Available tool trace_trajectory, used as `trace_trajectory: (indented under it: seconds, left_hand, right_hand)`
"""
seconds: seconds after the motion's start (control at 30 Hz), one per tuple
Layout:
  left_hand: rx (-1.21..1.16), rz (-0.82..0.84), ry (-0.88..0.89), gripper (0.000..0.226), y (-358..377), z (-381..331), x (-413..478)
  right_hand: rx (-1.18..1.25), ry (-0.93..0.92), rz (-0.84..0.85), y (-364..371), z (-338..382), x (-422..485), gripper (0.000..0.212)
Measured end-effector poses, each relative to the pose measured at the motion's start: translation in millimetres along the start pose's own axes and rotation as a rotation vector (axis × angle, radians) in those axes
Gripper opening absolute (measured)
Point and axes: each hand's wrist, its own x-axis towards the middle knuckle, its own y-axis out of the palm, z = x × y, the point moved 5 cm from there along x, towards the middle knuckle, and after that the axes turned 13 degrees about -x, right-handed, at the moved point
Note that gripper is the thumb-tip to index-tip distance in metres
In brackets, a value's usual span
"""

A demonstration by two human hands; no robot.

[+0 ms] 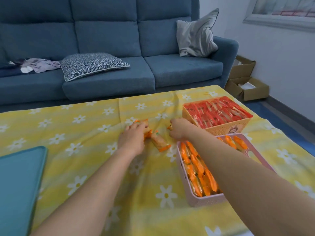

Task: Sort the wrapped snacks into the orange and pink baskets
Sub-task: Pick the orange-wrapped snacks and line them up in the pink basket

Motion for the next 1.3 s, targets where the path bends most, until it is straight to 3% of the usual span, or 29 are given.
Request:
trace_trajectory:
  seconds: [0.07, 0.13, 0.2, 0.27, 0.37, 0.5, 0.57, 0.63, 0.67, 0.77, 0.83, 0.9, 0.97, 1.1, 1.2, 1.3]
  left_hand:
    - [0.227, 0.167, 0.097, 0.070, 9.6, 12.3, 22.3]
    - [0.375, 0.312, 0.119, 0.082, 17.1, 22.5, 35.6]
    - [0.464, 0.325, 0.145, 0.087, 19.5, 32.6, 47.2]
    - [0.509, 0.258, 0.222, 0.086, 15.5, 35.6, 52.1]
    - [0.400, 0.182, 0.204, 0.076, 3.5, 46.7, 55.4]
    - [-0.185, 0.097, -0.197, 0.089, -15.4, 75.2, 56.5]
    - [-0.514, 0.016, -0.390, 0.088, -12.9, 91.7, 62.0]
    - [-0.790, -0.043, -0.543, 0.090, -7.2, 99.0, 65.3]
    - [-0.922, -0.059, -0.596, 0.087, -3.0, 98.8, 66.6]
    - [-1.267, -0.038, -0.690, 0.055, 11.9, 87.6, 70.8]
    - [-1.387, 0.003, -0.722, 0.046, 22.8, 78.1, 73.5]
    - [-1.460, 0.037, -0.737, 0.056, 30.5, 72.8, 74.6]
    - [-1.519, 0.065, -0.734, 0.069, 38.3, 72.8, 76.8]
    - [-1.578, 0.052, -0.665, 0.055, 22.1, 70.7, 68.9]
    - [-1.575, 0.060, -0.566, 0.039, -2.3, 48.5, 57.3]
    - [-1.524, 0.064, -0.492, 0.055, -25.6, -1.6, 34.7]
  right_hand:
    - [-0.066, 0.052, 0.068, 10.5, 7.3, 32.5, 0.058]
    - [-0.044, 0.117, 0.173, 20.6, 7.7, 47.2, 0.101]
    - [0.006, 0.166, 0.250, 32.2, 11.7, 62.8, 0.135]
    - [-0.039, 0.181, 0.250, 38.0, 16.9, 71.5, 0.146]
    - [-0.136, 0.107, 0.210, 36.1, 32.2, 73.6, 0.132]
    - [-0.157, 0.046, 0.232, 43.7, 49.1, 65.0, 0.132]
    - [-0.179, 0.055, 0.227, 44.4, 50.6, 64.2, 0.101]
    - [-0.087, 0.059, 0.192, 33.9, 48.3, 66.3, 0.037]
    - [0.018, 0.067, 0.159, 28.1, 46.4, 70.9, 0.026]
    - [0.425, 0.129, 0.033, 7.5, 45.5, 80.8, 0.028]
    - [0.705, 0.216, -0.055, 8.5, 51.7, 91.1, 0.023]
    - [0.797, 0.225, 0.025, 22.8, 66.8, 99.2, 0.027]
    - [0.869, 0.202, 0.097, 30.8, 79.8, 99.6, 0.017]
    - [0.968, 0.145, 0.121, 21.0, 86.3, 88.3, 0.015]
    - [1.094, 0.142, 0.097, 5.0, 82.5, 57.1, 0.039]
    - [1.193, 0.175, 0.000, -15.2, 64.1, 16.1, 0.091]
